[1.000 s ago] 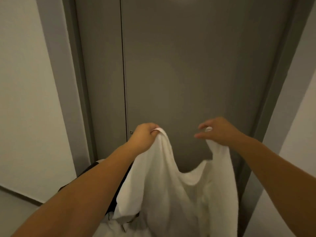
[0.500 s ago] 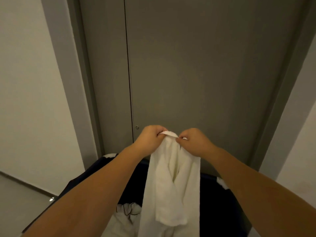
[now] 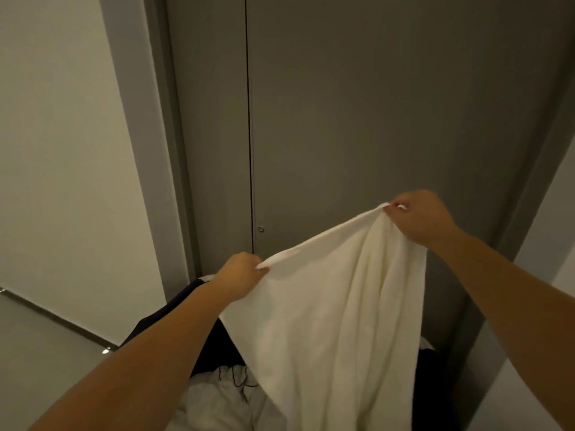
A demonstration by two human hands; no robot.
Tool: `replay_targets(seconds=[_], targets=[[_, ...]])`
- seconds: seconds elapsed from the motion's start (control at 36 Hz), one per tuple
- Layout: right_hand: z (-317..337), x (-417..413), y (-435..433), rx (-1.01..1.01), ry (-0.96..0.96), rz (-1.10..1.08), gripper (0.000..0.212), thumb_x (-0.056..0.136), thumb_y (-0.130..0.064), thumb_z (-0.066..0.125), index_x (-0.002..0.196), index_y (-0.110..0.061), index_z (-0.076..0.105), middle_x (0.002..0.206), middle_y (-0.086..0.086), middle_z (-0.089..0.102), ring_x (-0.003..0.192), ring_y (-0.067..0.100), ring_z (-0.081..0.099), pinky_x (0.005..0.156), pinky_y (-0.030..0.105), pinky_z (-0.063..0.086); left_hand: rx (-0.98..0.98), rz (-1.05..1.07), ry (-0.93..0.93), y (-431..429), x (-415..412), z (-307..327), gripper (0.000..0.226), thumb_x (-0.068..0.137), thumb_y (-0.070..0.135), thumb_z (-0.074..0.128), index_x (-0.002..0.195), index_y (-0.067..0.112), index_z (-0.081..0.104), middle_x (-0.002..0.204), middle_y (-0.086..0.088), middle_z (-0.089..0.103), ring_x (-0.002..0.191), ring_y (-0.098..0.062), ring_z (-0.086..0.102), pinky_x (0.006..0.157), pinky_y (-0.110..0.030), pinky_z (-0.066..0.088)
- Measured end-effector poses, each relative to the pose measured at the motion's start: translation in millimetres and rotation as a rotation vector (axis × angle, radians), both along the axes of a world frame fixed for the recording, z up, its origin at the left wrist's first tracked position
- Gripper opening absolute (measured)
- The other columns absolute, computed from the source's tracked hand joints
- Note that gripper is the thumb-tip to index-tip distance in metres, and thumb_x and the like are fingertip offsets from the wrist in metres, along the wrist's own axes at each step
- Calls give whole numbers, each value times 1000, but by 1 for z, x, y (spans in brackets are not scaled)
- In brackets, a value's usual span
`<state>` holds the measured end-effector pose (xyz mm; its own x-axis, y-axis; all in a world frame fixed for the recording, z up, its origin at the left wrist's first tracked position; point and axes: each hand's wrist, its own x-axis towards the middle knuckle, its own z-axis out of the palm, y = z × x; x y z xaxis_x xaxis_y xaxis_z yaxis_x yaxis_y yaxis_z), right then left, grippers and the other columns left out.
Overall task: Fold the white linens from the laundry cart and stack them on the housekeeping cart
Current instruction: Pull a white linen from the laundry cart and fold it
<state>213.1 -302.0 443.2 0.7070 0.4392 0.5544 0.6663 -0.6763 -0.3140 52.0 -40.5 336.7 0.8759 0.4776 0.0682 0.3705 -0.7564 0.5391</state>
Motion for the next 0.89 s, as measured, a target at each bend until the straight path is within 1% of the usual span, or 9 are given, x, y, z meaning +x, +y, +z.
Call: replay_targets(seconds=[0.11,0.22,0.31,0.44,0.58,0.67,0.72,0.81,0.89], targets=[[1,10,-13,-48,28,-43,27,93,-20,58,100,1,72,99,24,69,98,39,61,81,35,44,-18,48,23,12,-10,-7,31,92,39,61,64,26,54,62,4,53,58,-11,51,51,-24,34],[-7,18,-17,-58,92,-68,28,95,-21,56,102,0,72,103,22,68,98,36,61,80,32,42,-7,60,51,24,-16,-12,21,86,41,67,77,21,64,75,-1,62,73,-19,60,59,-27,40],[-14,23,-17,-79,141,-90,29,95,-21,55,109,-1,70,112,20,67,106,36,60,90,35,44,-96,24,31,25,-20,-12,18,85,34,70,75,23,61,73,1,60,69,-15,56,56,-25,39],[-21,28,-14,-154,319,-132,35,98,-26,51,109,2,69,117,21,64,111,35,57,93,34,41,-235,-32,24,16,-22,-13,24,89,40,65,81,17,63,79,-2,63,71,-15,57,59,-24,41],[-44,25,-7,-263,535,-114,36,98,-29,52,119,-2,66,128,16,59,116,31,54,89,31,40,-527,31,-161,-4,-4,-7,30,90,33,65,87,4,64,81,-9,64,69,-19,59,60,-26,44],[-63,22,-8,-163,717,-51,22,93,-17,62,109,-5,70,117,16,64,106,31,58,87,38,46,-658,23,-211,-18,10,-5,32,89,26,69,93,-6,66,80,-13,67,68,-21,63,63,-29,48],[-74,17,-12,-98,857,-18,10,92,-10,62,94,-9,71,107,13,64,105,30,58,89,40,48,-655,-14,-165,-28,18,-7,28,90,24,67,92,-4,67,78,-11,68,68,-20,64,64,-29,51],[-88,14,-17,39,926,34,24,89,3,59,74,-12,69,87,8,63,94,26,57,83,38,47,-611,-77,-104,-43,25,-12,21,93,20,63,79,5,64,73,-7,64,64,-17,60,62,-28,49],[-93,11,-19,200,977,59,26,89,6,57,73,-10,70,86,9,64,90,25,56,78,36,47,-633,-91,-130,-53,31,-15,22,94,17,61,76,6,59,72,-8,59,62,-16,56,62,-28,47]])
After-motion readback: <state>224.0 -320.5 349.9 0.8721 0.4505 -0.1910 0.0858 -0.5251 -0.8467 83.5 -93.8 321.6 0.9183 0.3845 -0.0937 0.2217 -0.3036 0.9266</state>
